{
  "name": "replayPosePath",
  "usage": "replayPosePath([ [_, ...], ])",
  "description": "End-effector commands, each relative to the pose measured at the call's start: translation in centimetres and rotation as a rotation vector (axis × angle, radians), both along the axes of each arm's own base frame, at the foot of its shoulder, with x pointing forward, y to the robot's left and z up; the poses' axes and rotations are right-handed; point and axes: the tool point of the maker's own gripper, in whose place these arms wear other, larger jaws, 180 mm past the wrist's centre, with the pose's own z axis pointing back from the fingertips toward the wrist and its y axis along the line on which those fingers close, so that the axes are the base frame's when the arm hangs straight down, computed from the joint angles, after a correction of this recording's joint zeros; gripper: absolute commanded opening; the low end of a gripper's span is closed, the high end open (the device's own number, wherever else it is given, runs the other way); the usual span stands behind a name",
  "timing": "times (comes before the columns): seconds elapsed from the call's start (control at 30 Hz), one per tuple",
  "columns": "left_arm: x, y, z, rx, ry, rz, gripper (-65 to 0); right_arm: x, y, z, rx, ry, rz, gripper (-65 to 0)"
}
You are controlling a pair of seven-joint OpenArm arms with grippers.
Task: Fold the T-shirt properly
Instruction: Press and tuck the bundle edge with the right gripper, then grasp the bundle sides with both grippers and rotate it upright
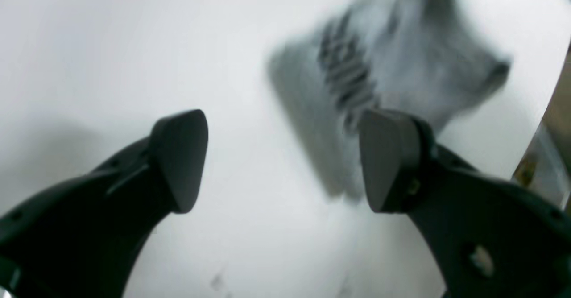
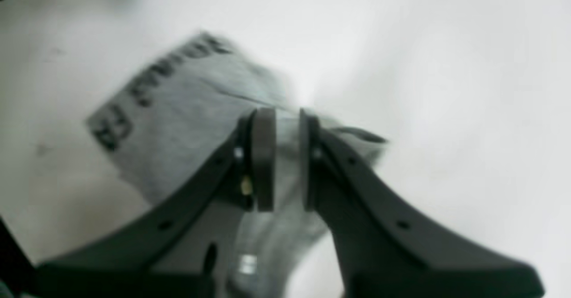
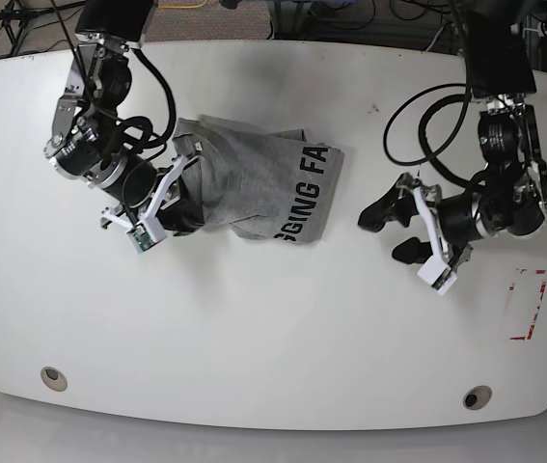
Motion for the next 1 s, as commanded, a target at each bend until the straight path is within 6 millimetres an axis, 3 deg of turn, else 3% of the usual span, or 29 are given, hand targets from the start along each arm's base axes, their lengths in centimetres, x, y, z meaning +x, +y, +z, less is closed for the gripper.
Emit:
replayPosePath([
  [0.0,2.0,-1.5,1.7,-0.023,-0.022,0.049,-14.7,-0.4,1.2,-0.3,0.004,0.006,0.032,-55.8],
  [0.13,2.9,-5.5,1.8,0.008,-0.046,-0.014,-14.7,-1.3,2.8,-1.6,0.03,0.048,0.067,-56.1],
  [0.3,2.3,-10.5,1.0,0.014,-0.06,-0.098,-14.7,-1.8,3.3,-2.5,0.043,0.061,0.077,-56.1],
  [0.4,1.8,-12.6,-0.8,0.032,-0.042,-0.128,-14.7,-2.0,2.7,-3.8,0.014,0.089,0.063,-56.1],
  [0.43,1.3,-13.3,-2.1,0.045,-0.019,-0.138,-14.9,-2.0,2.4,-4.4,-0.004,0.098,0.055,-56.1],
  [0.53,0.6,-13.9,-4.7,0.079,0.022,-0.152,-15.0,-2.5,1.5,-5.3,-0.049,0.112,0.042,-56.1],
  [0.7,-0.5,-14.0,-6.7,0.079,0.048,-0.146,-15.1,-3.9,0.5,-6.5,-0.091,0.142,0.044,-56.1],
  [0.97,-0.7,-10.3,-8.6,0.13,0.05,-0.11,-15.1,-5.4,0.4,-7.8,-0.081,0.177,0.039,-56.1],
])
